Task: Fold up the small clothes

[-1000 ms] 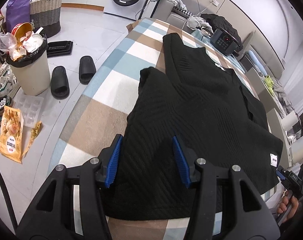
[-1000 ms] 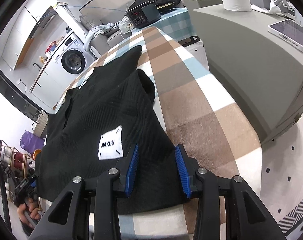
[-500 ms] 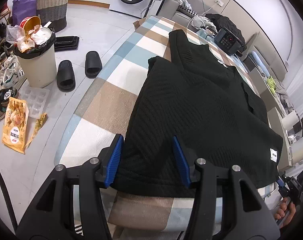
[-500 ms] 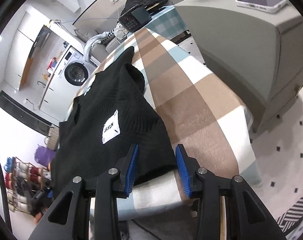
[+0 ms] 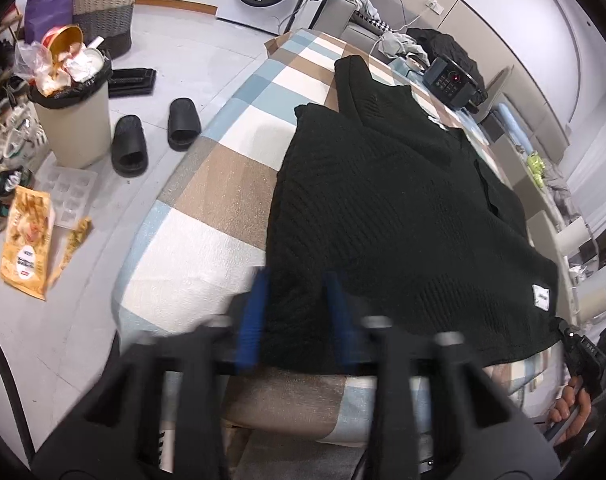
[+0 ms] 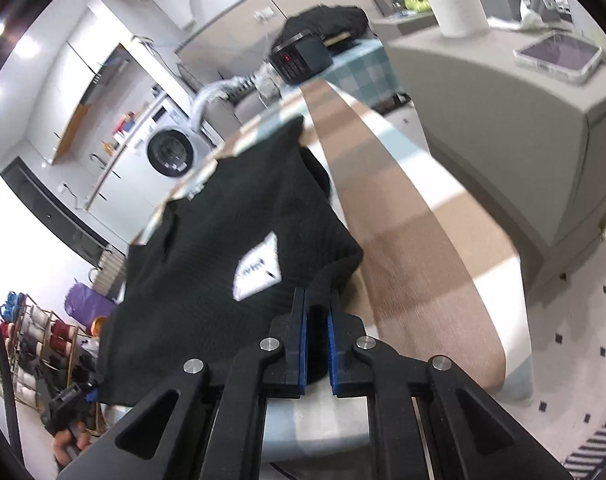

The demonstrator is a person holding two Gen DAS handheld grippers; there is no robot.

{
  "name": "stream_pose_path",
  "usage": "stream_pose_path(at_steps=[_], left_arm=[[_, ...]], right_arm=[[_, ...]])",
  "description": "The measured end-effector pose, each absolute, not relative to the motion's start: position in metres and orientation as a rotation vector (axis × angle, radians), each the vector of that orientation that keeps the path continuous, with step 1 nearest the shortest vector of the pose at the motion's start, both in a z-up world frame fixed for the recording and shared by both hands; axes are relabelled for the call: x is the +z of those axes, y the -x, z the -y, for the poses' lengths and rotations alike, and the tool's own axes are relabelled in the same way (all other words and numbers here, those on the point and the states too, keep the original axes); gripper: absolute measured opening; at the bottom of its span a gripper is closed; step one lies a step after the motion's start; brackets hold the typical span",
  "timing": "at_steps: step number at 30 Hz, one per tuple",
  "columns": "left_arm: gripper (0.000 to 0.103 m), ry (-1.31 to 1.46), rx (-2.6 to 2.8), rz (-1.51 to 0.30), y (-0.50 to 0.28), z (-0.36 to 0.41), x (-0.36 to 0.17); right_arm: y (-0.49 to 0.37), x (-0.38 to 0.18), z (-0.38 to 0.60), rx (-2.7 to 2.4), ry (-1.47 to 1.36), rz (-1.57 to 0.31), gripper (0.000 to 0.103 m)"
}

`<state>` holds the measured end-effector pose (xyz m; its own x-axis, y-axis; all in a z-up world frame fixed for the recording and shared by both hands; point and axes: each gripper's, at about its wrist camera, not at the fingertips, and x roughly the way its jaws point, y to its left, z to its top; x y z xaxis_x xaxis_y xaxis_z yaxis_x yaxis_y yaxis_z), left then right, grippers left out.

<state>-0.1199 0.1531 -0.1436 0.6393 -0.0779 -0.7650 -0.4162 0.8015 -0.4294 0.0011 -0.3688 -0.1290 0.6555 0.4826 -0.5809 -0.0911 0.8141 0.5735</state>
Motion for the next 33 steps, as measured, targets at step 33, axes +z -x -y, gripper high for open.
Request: stream_pose_path(at_steps=[33], left_arm=[[0.003,0.667,0.153,-0.606,-0.083,-0.224,-0.051]], right_arm=[[-0.181,-0.039,0.332,0.262,-0.666,-0.606,0.007]])
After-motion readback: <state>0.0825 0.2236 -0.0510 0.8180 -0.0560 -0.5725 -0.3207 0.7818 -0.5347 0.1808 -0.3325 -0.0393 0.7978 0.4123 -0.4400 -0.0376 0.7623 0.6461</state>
